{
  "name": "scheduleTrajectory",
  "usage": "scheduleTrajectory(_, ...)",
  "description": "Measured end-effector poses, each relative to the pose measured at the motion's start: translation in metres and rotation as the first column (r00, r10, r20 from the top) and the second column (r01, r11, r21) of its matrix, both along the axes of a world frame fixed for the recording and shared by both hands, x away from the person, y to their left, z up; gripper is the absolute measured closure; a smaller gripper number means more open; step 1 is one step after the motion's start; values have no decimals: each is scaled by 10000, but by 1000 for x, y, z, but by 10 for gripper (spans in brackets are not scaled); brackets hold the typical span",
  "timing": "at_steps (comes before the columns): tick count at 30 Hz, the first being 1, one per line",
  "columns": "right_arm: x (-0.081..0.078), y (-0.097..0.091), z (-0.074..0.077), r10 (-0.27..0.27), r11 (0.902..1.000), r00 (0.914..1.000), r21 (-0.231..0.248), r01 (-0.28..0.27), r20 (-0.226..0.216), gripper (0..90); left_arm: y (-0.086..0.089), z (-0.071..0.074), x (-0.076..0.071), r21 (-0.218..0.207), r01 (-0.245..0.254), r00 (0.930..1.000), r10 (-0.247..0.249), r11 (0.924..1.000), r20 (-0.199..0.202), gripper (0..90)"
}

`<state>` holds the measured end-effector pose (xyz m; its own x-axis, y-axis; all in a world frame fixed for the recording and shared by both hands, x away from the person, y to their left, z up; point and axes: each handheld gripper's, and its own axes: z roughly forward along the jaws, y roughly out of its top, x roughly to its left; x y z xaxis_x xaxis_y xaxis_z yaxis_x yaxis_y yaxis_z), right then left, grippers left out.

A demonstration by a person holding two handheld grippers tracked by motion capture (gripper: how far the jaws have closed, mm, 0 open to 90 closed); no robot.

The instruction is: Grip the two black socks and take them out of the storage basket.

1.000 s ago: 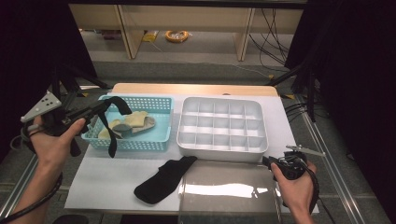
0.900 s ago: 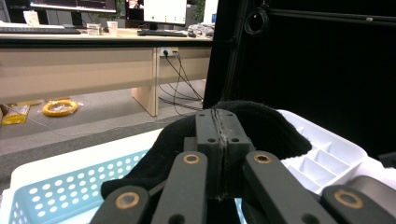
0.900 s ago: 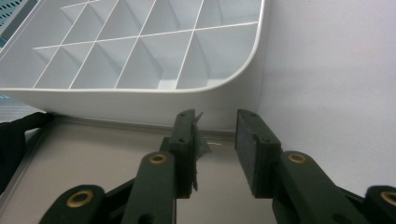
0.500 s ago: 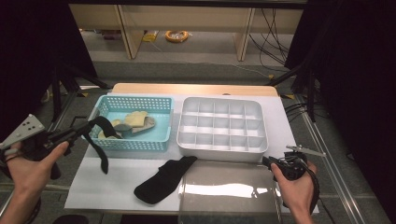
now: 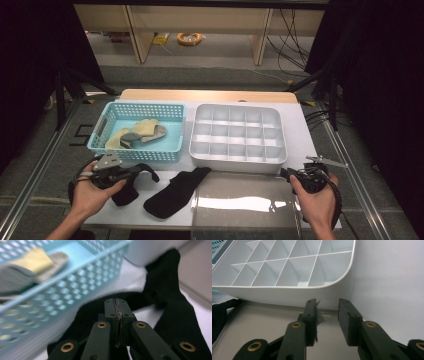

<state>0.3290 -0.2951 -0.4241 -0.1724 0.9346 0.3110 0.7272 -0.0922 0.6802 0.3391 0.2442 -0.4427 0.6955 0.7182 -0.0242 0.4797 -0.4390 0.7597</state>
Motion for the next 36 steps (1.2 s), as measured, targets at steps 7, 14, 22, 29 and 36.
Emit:
scheduleTrajectory(7,0,0,-2,-141,9997,9999,-183,142,52,689,-17,-1,-4,-42,691,9963,-692,9976,-513,729)
scheduleTrajectory(14,-1,4,1,-217,9995,9996,216,221,-185,687,-61,5,-17,380,2298,9727,-2282,9725,-432,609)
scheduleTrajectory(22,1,3,0,0,9999,10000,166,2,-64,685,-74,-18,-10,1553,2229,9652,-1956,9624,-1734,526)
scheduleTrajectory(29,0,6,1,-169,9995,9995,256,176,-271,685,-72,-26,-7,1839,2489,9466,-1986,9509,-2540,793)
scheduleTrajectory(36,0,3,0,-5,9998,10000,183,5,-5,685,-66,-21,-8,1598,2384,9374,-1839,9579,-2959,874)
